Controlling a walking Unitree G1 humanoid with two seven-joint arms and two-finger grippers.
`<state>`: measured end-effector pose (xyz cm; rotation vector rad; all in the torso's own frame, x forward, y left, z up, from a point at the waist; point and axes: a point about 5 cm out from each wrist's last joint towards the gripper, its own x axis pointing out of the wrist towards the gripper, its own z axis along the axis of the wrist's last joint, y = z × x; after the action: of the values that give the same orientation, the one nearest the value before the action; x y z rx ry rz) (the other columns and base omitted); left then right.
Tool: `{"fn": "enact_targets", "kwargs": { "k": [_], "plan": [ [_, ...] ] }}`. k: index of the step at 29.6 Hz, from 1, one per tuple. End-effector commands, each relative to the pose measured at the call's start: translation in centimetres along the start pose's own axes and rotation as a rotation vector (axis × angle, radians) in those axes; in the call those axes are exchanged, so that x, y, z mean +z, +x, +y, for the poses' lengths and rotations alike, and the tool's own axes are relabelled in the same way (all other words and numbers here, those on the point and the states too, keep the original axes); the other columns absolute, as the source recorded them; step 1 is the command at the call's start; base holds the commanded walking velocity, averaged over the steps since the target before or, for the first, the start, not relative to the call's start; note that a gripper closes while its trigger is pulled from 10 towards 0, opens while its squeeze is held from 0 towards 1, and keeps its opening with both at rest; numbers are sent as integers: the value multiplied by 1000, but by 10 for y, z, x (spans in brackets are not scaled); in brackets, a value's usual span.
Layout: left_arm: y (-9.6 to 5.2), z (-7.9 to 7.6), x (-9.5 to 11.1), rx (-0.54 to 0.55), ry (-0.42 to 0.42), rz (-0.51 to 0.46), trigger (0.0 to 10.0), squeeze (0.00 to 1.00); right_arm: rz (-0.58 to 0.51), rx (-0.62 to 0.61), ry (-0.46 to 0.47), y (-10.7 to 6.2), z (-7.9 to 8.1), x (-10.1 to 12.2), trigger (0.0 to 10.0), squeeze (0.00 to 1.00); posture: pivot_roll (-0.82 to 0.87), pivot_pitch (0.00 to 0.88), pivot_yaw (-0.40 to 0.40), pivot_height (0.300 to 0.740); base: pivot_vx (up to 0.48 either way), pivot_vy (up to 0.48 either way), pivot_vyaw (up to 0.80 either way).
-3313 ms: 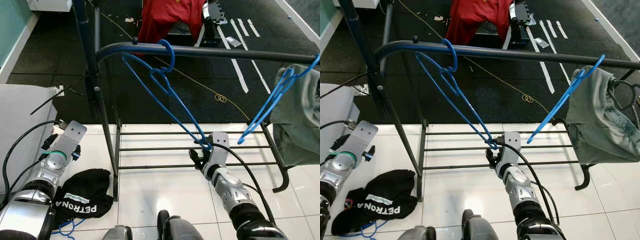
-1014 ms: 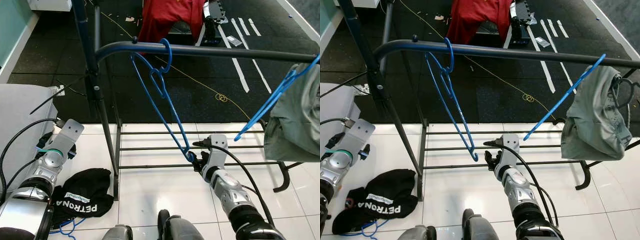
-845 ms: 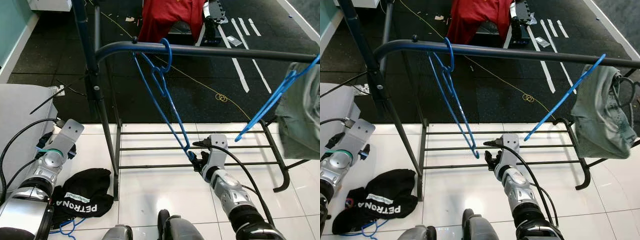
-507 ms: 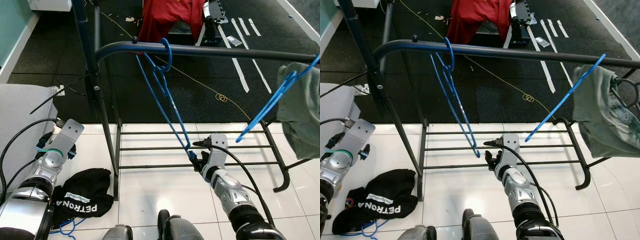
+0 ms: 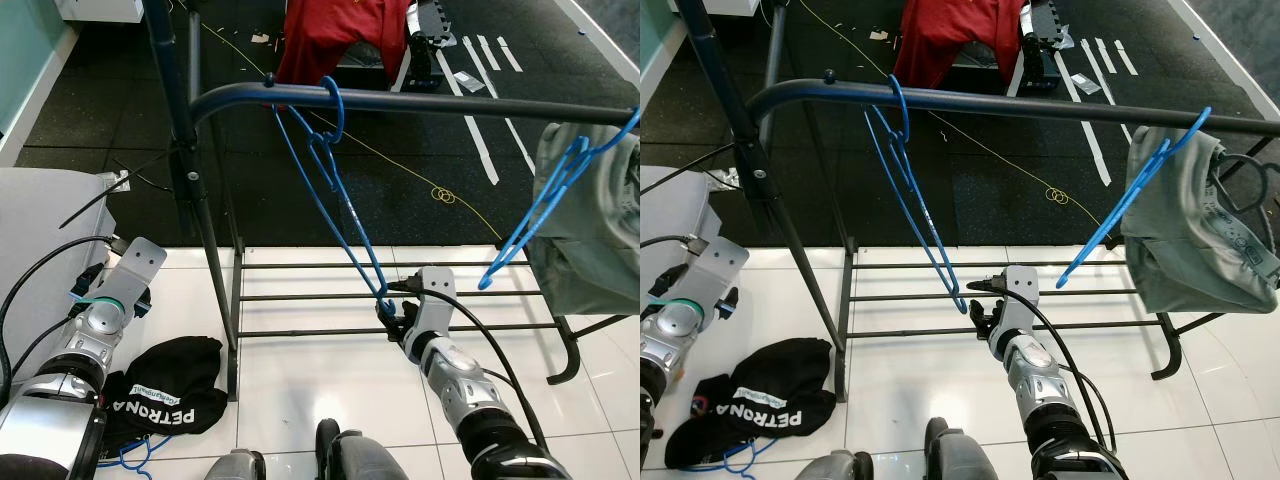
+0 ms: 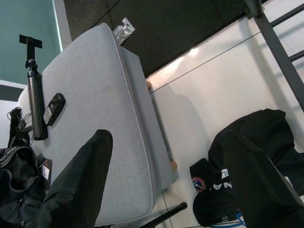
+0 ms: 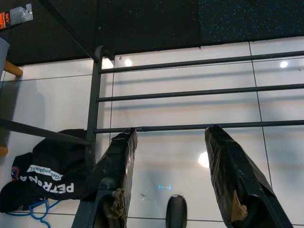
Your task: Hang hanger
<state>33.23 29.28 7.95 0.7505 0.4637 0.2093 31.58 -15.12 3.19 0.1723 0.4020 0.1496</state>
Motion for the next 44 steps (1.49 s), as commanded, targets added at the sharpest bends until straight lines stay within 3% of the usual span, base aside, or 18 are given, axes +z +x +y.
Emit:
{"fn": "enact_targets", "kwargs": {
  "k": [1, 9, 11, 16, 19, 20, 22, 25, 29, 33, 34, 37, 40, 44],
  "plan": [
    [-1, -2, -10, -14, 13, 39, 10000, 0, 10, -18, 21, -2, -2, -6, 10000, 0, -3, 177, 2, 740, 0, 0, 0],
    [-1, 1, -12, 3, -8, 56, 10000, 0, 1, -29, 33, -2, -2, -6, 10000, 0, -4, 182, 7, 740, 0, 0, 0],
    [-2, 0, -14, -1, -127, 86, 10000, 0, 0, -29, 36, -2, -2, -6, 10000, 0, -6, 184, 11, 740, 0, 0, 0],
    [-2, -9, -13, -73, -198, 129, 10000, 0, 2, -32, 37, -3, -3, -7, 10000, 0, -3, 186, 12, 740, 0, 0, 0],
    [-1, -25, 4, -225, -428, 148, 10000, 0, 10, -25, 36, -4, -1, -10, 10000, 0, 3, 186, 14, 740, 0, 0, 0],
    [-1, -25, 4, -225, -428, 148, 10000, 0, 10, -25, 36, -4, -1, -10, 10000, 0, 3, 186, 14, 740, 0, 0, 0],
    [-2, -36, 15, -313, -520, 121, 10000, 0, 14, -21, 35, -4, 0, -12, 10000, 0, -2, 188, 16, 740, 0, 0, 0],
    [-3, -43, 21, -364, -548, 91, 10000, 0, 16, -19, 36, -4, 1, -12, 10000, 0, -2, 188, 16, 740, 0, 0, 0],
    [-12, -56, 24, -490, -680, 21, 10000, 0, 33, -14, 36, -6, -1, -16, 10000, 0, -1, 195, 23, 740, 0, 0, 0],
    [-19, -63, 22, -525, -699, -2, 10000, 0, 35, -12, 36, -7, 0, -18, 10000, 0, 0, 195, 26, 740, 0, 0, 0],
    [-36, -78, 9, -542, -661, -21, 10000, 0, 40, -9, 33, -8, -1, -20, 10000, 0, 3, 193, 22, 740, 0, 0, 0],
    [-49, -86, -3, -544, -683, -10, 10000, 0, 44, -6, 30, -9, -2, -21, 10000, 0, 6, 193, 13, 740, 0, 0, 0],
    [-52, -88, -8, -537, -699, -7, 10000, 0, 46, -5, 28, -9, -2, -21, 10000, 0, 6, 193, 13, 740, 0, 0, 0],
    [-60, -91, -15, -512, -858, -24, 10000, 0, 54, 6, 13, -8, -2, -21, 10000, 0, 12, 189, -7, 740, 0, 0, 0]
  ]
}}
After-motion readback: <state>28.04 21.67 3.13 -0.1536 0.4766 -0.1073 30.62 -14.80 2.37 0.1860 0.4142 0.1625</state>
